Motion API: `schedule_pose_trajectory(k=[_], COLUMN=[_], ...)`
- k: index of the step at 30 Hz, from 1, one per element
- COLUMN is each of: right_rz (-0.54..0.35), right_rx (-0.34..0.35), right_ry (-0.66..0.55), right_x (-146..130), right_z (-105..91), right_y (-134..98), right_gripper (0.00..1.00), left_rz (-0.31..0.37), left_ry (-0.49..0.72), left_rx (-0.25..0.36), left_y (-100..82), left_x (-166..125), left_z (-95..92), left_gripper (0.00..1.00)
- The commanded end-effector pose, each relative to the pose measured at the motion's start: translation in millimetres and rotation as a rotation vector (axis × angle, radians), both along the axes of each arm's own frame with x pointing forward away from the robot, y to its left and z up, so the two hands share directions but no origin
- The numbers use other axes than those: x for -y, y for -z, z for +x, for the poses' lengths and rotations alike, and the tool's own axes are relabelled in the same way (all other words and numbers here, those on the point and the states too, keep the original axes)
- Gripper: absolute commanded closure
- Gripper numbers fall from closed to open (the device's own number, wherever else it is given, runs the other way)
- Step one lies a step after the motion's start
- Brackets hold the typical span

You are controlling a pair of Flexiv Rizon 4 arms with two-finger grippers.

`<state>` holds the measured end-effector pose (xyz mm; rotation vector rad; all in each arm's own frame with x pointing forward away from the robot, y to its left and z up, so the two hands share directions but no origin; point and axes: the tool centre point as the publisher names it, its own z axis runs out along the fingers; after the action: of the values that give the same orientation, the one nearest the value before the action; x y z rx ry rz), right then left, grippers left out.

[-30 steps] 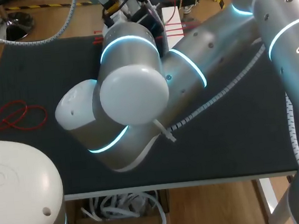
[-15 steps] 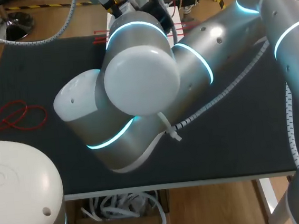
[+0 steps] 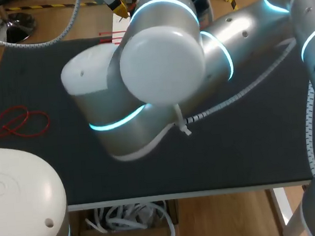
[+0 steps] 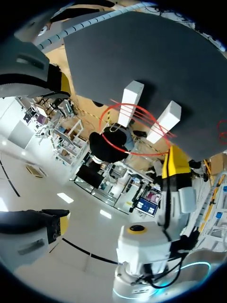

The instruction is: Grab the tape and strap the tape.

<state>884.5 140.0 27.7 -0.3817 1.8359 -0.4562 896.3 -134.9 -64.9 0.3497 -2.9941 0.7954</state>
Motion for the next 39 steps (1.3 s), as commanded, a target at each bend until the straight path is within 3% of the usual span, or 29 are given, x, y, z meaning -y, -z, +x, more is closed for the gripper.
schedule_pose_trajectory(k=[1,10,13,15,21,34,39], right_rz=[-0.009,-0.015,-0.015,-0.015,-0.015,-0.015,-0.015], right_rx=[0.000,0.000,0.000,0.000,0.000,0.000,0.000], right_ry=[0.006,0.007,0.007,0.007,0.007,0.007,0.007], right_x=[13,15,15,15,15,15,15], right_z=[10.9,11.4,11.4,11.4,11.4,11.4,11.4], right_y=[-9,-11,-11,-11,-11,-11,-11], right_gripper=[0.00,0.00,0.00,0.00,0.00,0.00,0.00], left_rz=[0.004,0.004,0.035,0.064,0.103,0.271,0.296], left_ry=[0.000,0.000,-0.076,-0.177,-0.354,-0.483,-0.482], left_rx=[-0.001,-0.001,-0.052,-0.121,-0.234,-0.436,-0.455], left_y=[-0.8,-0.8,5.8,16.2,38.9,75.8,84.4], left_x=[0,0,-22,-48,-115,-248,-283], left_z=[0.0,0.0,-8.0,-17.1,-42.5,-67.2,-64.9], left_gripper=[1.00,1.00,1.00,1.00,1.00,1.00,1.00])
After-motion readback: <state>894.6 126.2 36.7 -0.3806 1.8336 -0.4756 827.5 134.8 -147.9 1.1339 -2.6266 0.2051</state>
